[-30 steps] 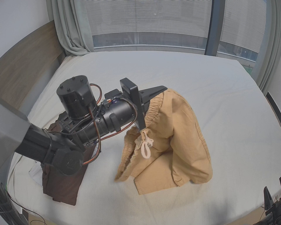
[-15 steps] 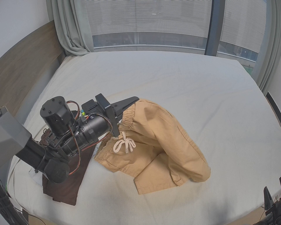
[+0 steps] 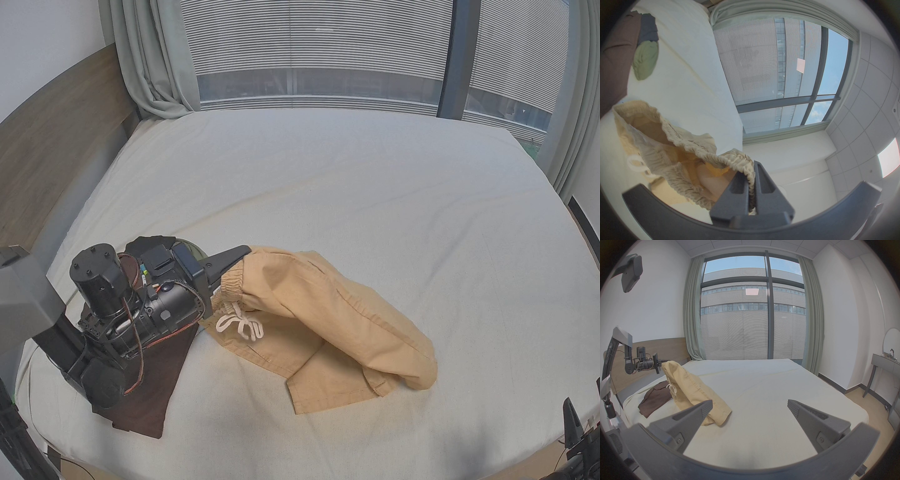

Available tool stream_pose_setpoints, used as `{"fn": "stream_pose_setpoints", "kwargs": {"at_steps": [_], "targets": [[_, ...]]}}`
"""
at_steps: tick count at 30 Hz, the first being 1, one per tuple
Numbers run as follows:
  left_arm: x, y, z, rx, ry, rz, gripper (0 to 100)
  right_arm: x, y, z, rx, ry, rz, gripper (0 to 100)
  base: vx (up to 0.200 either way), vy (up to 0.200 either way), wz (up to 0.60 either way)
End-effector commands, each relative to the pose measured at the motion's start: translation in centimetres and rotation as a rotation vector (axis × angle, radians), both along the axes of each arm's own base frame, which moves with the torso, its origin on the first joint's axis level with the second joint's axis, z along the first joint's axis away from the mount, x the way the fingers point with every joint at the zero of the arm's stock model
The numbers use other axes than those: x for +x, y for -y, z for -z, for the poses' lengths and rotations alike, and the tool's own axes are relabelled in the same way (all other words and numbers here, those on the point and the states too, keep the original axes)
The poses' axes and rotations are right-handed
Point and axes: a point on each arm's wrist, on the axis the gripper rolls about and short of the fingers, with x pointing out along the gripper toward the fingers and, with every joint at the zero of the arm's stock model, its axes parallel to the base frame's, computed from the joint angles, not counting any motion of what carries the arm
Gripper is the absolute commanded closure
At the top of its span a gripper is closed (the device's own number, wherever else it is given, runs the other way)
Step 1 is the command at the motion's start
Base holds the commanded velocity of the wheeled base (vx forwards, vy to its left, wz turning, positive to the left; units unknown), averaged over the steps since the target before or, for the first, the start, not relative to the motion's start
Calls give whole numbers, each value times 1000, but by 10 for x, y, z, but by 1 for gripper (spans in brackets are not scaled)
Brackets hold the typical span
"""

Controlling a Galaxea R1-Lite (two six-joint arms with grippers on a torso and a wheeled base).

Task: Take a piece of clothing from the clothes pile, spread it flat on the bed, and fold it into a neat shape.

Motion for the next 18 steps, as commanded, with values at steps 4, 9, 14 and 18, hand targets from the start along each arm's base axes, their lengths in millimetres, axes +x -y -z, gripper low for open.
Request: {"fn": "stream_pose_setpoints", "kwargs": {"at_steps": [4, 9, 14, 18], "targets": [[-3, -18, 11, 32, -40, -54, 100, 0, 0, 5, 0, -3, 0, 0, 0, 0, 0], [-3, -20, 13, 66, -20, -65, 100, 0, 0, 5, 0, -3, -4, 0, 0, 0, 0], [-3, -28, 21, 96, -32, -91, 100, 0, 0, 5, -3, -3, -4, 0, 0, 0, 0], [-3, -30, 21, 102, -30, -94, 100, 0, 0, 5, -5, -1, -4, 0, 0, 0, 0]]}}
